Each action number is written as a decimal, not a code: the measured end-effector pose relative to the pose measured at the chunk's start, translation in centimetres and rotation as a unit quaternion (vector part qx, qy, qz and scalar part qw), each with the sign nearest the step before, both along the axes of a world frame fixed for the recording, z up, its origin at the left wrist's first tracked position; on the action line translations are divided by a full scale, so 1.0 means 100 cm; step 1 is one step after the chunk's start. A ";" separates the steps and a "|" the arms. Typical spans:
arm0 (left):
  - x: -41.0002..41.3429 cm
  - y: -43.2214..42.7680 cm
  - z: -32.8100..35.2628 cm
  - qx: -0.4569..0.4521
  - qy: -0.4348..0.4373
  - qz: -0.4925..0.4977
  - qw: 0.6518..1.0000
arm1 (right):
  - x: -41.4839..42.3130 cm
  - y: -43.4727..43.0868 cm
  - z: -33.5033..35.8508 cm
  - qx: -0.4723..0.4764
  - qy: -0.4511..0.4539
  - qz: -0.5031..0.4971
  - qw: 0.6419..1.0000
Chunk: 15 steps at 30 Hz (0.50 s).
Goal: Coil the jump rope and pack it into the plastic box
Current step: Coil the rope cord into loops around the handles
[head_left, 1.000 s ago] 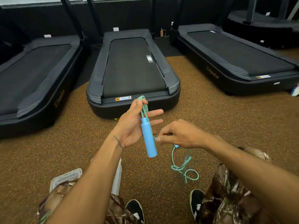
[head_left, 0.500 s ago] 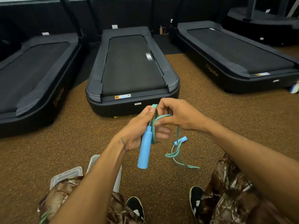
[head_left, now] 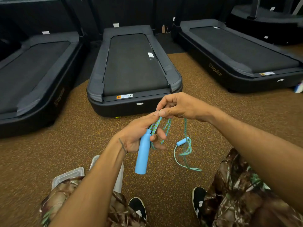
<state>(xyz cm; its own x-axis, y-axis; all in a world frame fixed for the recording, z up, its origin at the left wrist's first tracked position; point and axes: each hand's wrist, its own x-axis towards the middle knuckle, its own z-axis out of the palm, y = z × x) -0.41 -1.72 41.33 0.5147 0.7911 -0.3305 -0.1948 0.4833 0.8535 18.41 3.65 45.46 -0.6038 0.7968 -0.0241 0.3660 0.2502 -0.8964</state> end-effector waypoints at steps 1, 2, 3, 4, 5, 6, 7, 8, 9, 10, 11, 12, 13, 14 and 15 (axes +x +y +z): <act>-0.001 -0.001 0.001 -0.002 0.000 -0.007 1.000 | 0.000 0.000 -0.002 -0.002 0.004 0.001 1.000; -0.001 -0.002 0.002 0.001 0.000 -0.007 1.000 | 0.000 0.001 -0.004 -0.006 0.007 -0.001 1.000; -0.001 -0.003 0.003 0.007 -0.003 0.000 1.000 | 0.000 0.002 -0.005 -0.009 0.010 -0.004 1.000; -0.001 -0.004 0.003 0.012 -0.005 0.009 1.000 | 0.000 0.003 -0.006 -0.012 0.016 -0.008 1.000; 0.000 -0.004 0.003 0.017 -0.004 0.015 1.000 | 0.001 0.004 -0.008 -0.014 0.021 -0.013 1.000; 0.001 -0.004 0.003 0.023 0.002 0.017 1.000 | 0.000 0.003 -0.007 -0.016 0.026 -0.015 0.999; 0.001 -0.004 0.002 0.030 0.007 0.017 0.999 | 0.000 0.003 -0.007 -0.019 0.034 -0.016 0.999; 0.001 -0.003 0.001 0.036 0.006 0.015 0.999 | -0.001 0.002 -0.006 -0.029 0.050 -0.015 0.998; 0.001 -0.002 0.000 0.042 -0.002 0.013 0.999 | -0.001 0.001 -0.005 -0.045 0.072 -0.017 0.996; 0.000 -0.002 -0.002 0.047 -0.016 0.011 0.999 | 0.000 0.001 -0.004 -0.062 0.094 -0.022 0.993; 0.000 -0.001 -0.003 0.055 -0.029 0.013 0.998 | 0.001 0.002 -0.003 -0.074 0.110 -0.028 0.991; 0.000 -0.001 -0.003 0.066 -0.039 0.017 0.997 | 0.002 0.003 -0.004 -0.079 0.119 -0.032 0.989; 0.001 -0.001 -0.003 0.079 -0.044 0.022 0.996 | 0.004 0.004 -0.004 -0.079 0.125 -0.035 0.988; 0.001 -0.001 -0.003 0.090 -0.047 0.027 0.995 | 0.005 0.005 -0.005 -0.078 0.132 -0.033 0.988; 0.002 -0.001 -0.003 0.097 -0.050 0.032 0.994 | 0.006 0.007 -0.006 -0.077 0.141 -0.026 0.987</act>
